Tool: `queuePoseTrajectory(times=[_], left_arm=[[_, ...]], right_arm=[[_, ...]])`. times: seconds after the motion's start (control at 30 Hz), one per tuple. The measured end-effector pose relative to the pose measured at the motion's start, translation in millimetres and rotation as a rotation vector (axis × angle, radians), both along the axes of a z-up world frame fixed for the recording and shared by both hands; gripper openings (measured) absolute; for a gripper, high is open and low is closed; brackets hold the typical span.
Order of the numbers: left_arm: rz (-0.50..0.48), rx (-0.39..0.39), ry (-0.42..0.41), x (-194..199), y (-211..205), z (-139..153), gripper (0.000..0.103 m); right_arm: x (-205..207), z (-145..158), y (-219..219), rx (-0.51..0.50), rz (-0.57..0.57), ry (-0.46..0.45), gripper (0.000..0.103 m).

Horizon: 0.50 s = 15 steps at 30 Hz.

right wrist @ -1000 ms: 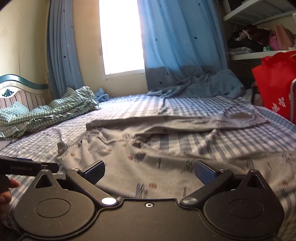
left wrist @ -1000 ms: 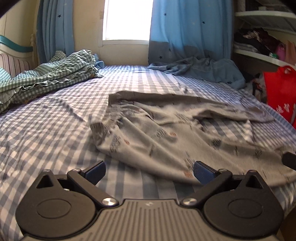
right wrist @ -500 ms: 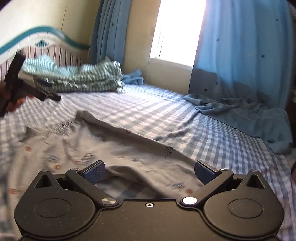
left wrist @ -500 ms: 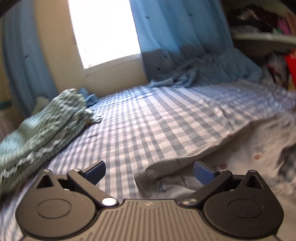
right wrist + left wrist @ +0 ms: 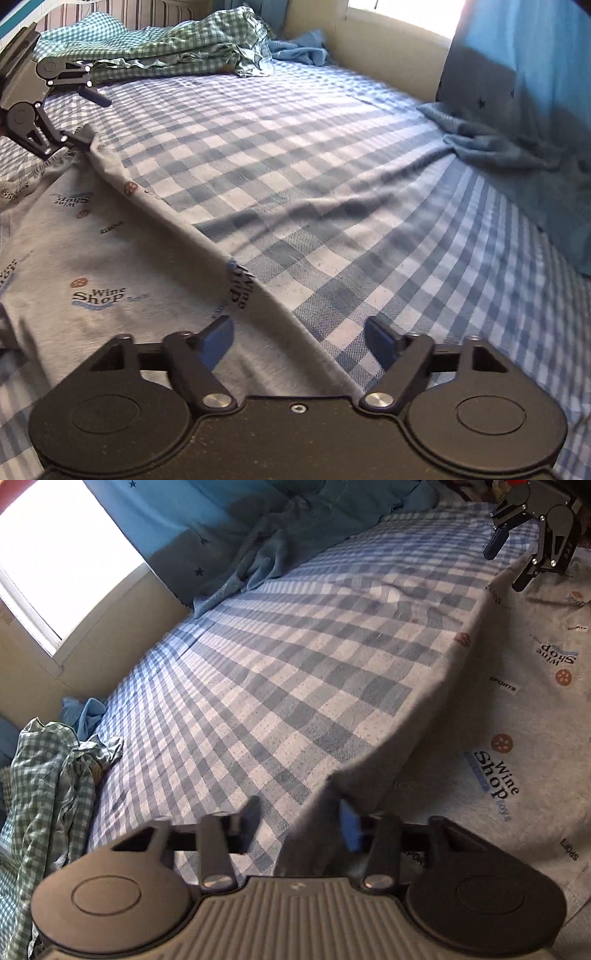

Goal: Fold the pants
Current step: 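Grasp the waistband corner with the left gripper while the right gripper grasps the other waistband corner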

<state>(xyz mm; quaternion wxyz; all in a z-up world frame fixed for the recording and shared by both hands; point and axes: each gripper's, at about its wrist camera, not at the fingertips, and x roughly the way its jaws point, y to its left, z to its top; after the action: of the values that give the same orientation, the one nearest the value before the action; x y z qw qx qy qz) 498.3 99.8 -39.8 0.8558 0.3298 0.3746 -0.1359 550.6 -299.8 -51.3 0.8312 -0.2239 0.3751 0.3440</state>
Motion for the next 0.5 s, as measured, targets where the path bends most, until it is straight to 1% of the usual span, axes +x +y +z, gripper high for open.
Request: queuePoseTrajectory(times=[0.03,0.07,0.1,0.13,0.17,0.2,0.33,0.37,0.4,0.43,0.47,0.5], left_arm=[[0.015,0.002,0.011,3.6,-0.1,-1.7,0.007],[0.021,-0.007,0.032,4.7,3.2,-3.5,0.005],[0.021,-0.009,0.026,4.1,3.7,-4.1,0.002],[0.022,-0.013,0.018,3.1,3.9,-3.8,0.001],[0.023,-0.015,0.013,2.8,5.4,-4.0,0.001],[0.027,-0.015,0.009,2.1,5.8,-3.8,0.0],[0.021,-0.001,0.003,-0.5,5.4,-4.8,0.0],[0.023,0.005,-0.004,-1.1,5.4,-4.9,0.0],[0.021,-0.002,-0.009,-1.6,5.3,-4.0,0.001],[0.015,-0.007,-0.016,-2.0,6.2,-3.2,0.005],[0.005,-0.022,-0.026,-1.9,7.8,-1.7,0.009],[-0.002,-0.04,-0.037,-2.4,9.8,0.3,0.025]], right_arm=[[3.5,-2.9,-0.2,0.007,0.007,0.009,0.073],[7.3,-5.9,0.5,0.019,0.009,0.024,0.07],[10.0,-9.0,1.9,0.028,0.019,0.042,0.064],[10.5,-12.0,3.7,0.026,0.03,0.05,0.059],[9.6,-15.2,6.7,0.013,0.029,0.049,0.039],[9.3,-18.4,8.4,0.01,0.03,0.057,0.028],[15.3,-19.7,8.9,0.022,0.017,0.088,0.03],[17.3,-19.5,8.8,0.022,0.014,0.099,0.039],[18.8,-19.8,9.1,0.015,0.01,0.106,0.061],[19.6,-20.2,8.8,0.007,0.005,0.107,0.07],[21.5,-21.6,8.2,0.005,0.0,0.11,0.073],[22.4,-22.8,6.9,0.017,0.0,0.124,0.066]])
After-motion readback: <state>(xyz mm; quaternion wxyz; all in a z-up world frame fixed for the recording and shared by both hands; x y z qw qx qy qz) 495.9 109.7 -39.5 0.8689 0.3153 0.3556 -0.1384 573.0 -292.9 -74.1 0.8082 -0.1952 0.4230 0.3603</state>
